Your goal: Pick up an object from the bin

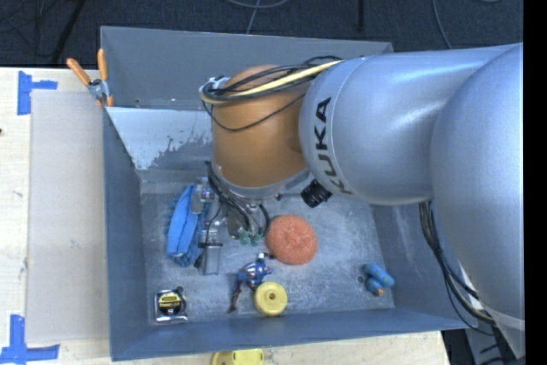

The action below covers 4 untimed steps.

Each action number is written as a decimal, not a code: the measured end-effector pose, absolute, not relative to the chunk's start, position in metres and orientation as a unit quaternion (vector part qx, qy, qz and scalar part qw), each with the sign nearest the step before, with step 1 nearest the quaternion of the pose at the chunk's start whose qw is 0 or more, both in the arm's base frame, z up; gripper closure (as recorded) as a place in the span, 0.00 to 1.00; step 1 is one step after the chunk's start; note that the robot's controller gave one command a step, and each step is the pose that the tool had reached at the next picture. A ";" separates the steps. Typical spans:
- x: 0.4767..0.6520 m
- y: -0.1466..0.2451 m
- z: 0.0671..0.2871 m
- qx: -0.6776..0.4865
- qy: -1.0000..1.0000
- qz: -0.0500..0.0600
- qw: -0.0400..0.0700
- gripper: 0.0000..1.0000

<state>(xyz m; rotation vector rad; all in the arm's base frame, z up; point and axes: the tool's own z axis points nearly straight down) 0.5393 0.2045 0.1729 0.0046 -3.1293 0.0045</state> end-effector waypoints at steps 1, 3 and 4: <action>0.541 0.204 0.177 -0.001 -1.000 0.001 0.002 0.00; 0.551 0.221 0.107 0.042 -0.999 0.000 0.000 0.00; 0.529 0.197 0.101 -0.028 -1.000 0.001 0.002 1.00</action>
Offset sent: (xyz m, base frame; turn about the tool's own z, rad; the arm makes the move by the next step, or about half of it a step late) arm -0.0072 0.0093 -0.0616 -0.0439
